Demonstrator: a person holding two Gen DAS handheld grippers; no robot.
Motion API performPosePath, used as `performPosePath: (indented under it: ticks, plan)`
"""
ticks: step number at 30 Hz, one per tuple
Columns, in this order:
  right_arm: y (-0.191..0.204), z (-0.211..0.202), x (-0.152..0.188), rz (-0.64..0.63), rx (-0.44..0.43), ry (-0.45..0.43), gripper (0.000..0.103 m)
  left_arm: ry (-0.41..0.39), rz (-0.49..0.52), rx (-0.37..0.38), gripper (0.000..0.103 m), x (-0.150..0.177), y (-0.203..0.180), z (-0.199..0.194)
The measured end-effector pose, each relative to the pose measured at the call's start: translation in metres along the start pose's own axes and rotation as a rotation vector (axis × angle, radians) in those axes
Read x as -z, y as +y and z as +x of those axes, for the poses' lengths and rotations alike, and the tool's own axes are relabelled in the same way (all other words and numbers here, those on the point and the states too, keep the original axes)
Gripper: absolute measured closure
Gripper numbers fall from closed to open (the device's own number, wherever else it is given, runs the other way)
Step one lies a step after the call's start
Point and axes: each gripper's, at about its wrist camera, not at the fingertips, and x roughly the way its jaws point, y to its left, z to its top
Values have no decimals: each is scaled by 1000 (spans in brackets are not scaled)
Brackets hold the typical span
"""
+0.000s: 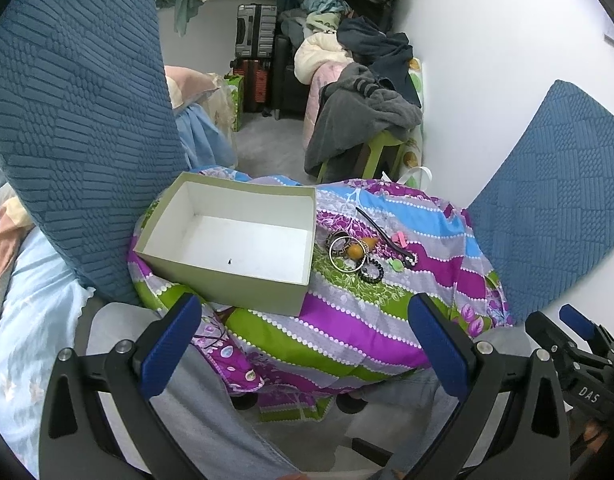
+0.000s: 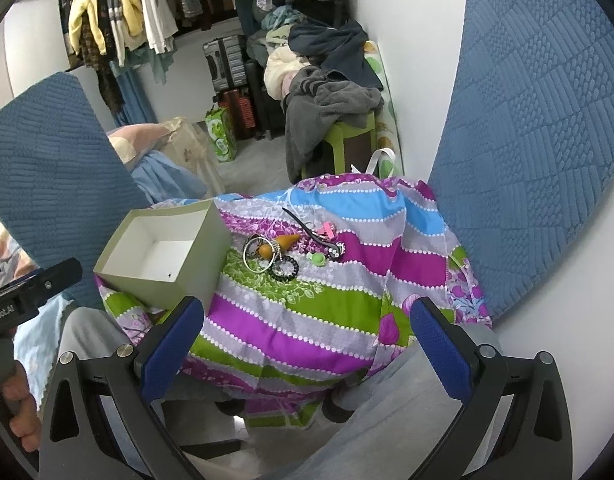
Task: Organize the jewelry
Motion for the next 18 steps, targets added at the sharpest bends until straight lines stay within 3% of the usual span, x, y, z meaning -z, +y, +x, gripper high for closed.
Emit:
performPosePath:
  ticks: [18]
  plan:
    - [3,1,3,-4,3,-6,0,13,1,2,1,3,-5,7]
